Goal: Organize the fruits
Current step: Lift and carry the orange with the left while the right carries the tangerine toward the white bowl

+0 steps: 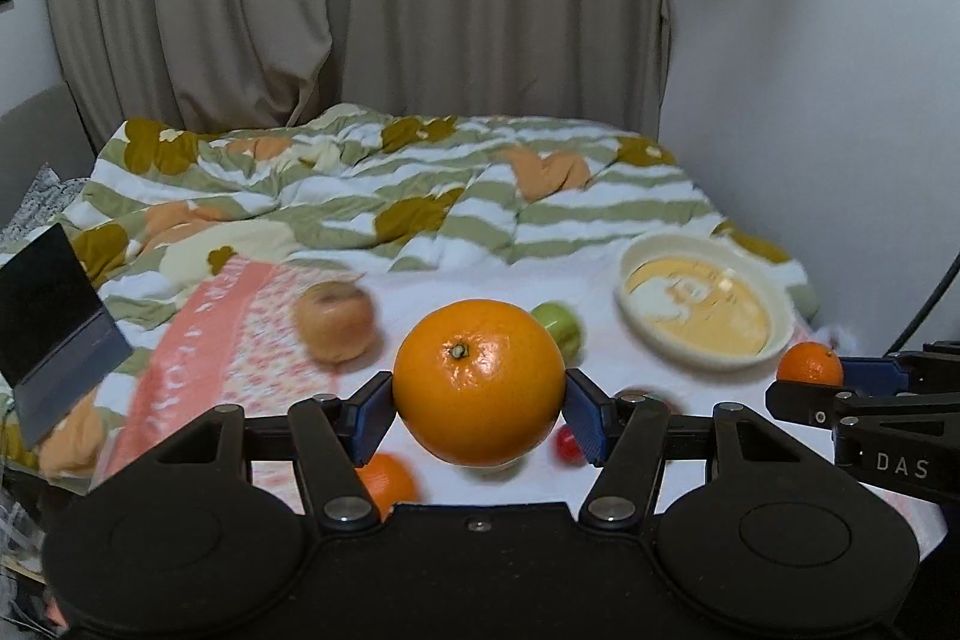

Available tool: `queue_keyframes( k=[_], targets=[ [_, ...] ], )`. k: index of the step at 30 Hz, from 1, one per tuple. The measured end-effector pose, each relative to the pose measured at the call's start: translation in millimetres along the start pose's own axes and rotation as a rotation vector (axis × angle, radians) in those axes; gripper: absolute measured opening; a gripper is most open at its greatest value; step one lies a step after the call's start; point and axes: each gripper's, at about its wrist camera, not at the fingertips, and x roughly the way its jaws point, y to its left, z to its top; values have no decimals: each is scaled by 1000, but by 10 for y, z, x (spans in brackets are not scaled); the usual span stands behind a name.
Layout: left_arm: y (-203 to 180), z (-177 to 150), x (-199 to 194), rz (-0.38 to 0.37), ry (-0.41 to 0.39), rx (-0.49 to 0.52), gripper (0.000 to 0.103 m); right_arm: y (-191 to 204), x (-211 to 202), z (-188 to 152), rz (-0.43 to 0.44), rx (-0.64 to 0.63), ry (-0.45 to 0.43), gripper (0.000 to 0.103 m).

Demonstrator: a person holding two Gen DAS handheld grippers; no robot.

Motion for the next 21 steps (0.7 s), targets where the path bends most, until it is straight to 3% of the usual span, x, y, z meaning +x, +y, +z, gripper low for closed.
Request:
queue_keyframes(
  k=[10,21],
  targets=[
    [-754,395,356,-65,-26,42,64,-975,52,351,-53,-10,-5,51],
    [-1211,877,1304,-157,42,124,64,-1657,659,716,-87,48,1,51]
  ],
)
